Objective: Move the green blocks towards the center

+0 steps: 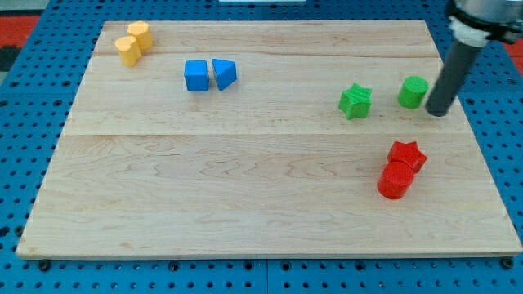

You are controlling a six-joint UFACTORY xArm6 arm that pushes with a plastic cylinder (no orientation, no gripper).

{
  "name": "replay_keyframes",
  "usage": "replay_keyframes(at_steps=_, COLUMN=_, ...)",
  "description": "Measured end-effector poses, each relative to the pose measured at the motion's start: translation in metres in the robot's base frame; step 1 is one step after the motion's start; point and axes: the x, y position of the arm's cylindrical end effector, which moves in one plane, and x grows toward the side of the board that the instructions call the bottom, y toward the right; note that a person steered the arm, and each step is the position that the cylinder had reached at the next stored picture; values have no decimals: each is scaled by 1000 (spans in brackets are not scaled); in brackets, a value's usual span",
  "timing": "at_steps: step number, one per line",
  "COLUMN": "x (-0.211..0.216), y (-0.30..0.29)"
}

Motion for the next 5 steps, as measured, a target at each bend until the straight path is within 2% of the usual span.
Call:
replay_keyframes(at_steps=1, x=-20, y=17)
replay_keyframes(at_steps=2, x=-41, y=-25)
replay_keyframes(at_steps=3, x=-41, y=-113)
replay_keyframes(at_steps=5, x=-41, y=-109)
